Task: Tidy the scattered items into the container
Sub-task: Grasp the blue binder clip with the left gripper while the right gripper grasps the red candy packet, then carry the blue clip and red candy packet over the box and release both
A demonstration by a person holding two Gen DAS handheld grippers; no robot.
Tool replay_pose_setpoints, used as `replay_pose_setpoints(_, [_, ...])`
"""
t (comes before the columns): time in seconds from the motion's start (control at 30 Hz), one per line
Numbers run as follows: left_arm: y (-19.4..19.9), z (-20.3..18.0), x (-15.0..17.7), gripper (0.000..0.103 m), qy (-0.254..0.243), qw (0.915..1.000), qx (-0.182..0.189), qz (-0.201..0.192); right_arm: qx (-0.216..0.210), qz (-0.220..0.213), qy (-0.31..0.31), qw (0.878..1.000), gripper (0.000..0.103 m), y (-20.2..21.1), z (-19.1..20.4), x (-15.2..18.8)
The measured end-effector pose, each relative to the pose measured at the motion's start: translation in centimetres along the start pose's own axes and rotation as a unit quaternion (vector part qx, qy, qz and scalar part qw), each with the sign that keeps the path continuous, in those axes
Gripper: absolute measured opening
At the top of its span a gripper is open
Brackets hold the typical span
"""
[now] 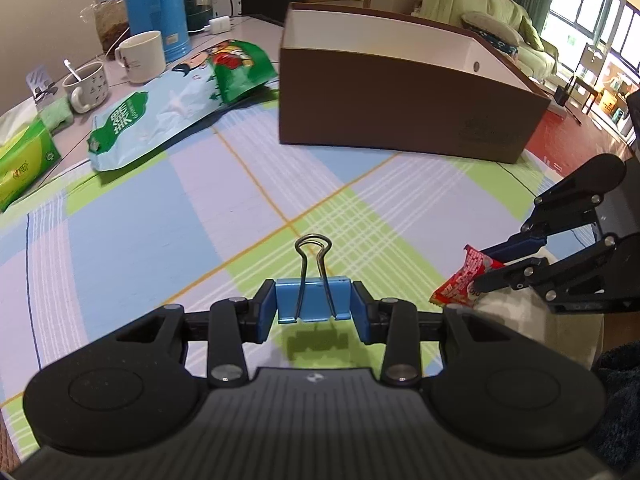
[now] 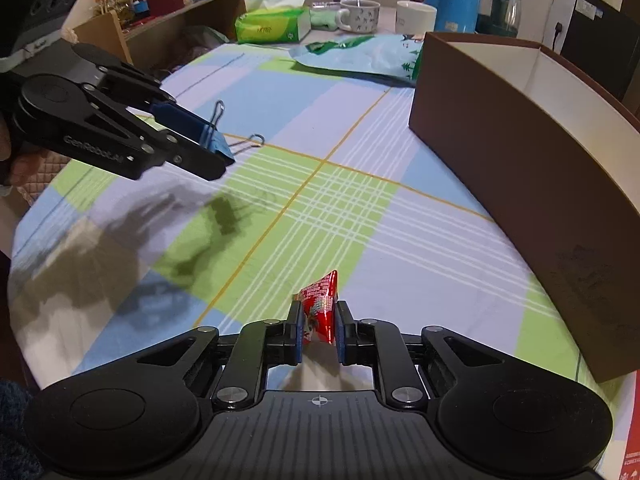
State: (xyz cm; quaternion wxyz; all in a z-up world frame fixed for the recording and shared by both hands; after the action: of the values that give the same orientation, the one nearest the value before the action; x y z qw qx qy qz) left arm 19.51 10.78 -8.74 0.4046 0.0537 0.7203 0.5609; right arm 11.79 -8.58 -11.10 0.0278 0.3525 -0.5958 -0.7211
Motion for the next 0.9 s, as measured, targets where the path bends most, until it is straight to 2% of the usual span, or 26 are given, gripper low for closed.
replay_pose_setpoints(0.2, [0.0, -1.9, -0.8, 0.034, -0.001, 1.0000, -0.008, -0.001, -0.014, -0.017, 0.013, 1.000, 0.010, 1.9, -1.8, 0.0])
replay_pose_setpoints(0.47, [0.1, -4.8, -3.7, 0.034, 0.016, 0.9996, -0.019, -0.010, -0.056, -0.043, 0.030, 0.997, 0.010, 6.3, -6.4, -1.1])
replay_pose_setpoints(0.7, [0.7, -7.5, -8.0, 0.034, 0.002, 0.9988, -0.042, -0.024, -0.080, -0.086, 0.047, 0.992, 0.010, 11.7, -12.3, -3.0])
replay_pose_setpoints(0.9, [1.2, -9.5, -12.7, 0.034, -0.029, 0.9968, -0.065, -0.038, -0.062, -0.124, 0.044, 0.989, 0.010, 15.8, -18.9, -5.2])
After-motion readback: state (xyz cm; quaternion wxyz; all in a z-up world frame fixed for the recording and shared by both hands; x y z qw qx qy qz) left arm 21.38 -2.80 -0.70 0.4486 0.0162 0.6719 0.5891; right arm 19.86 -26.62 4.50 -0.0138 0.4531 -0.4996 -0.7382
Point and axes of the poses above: each gripper's, at about its wrist camera, not at the fingertips, and y roughly against the way its jaws point, z to its left, x to its underside, the point moved 1 cm from there along -y, roughly the way its jaws point, and after that the axes turned 5 degrees about z, right-handed, at the moved point
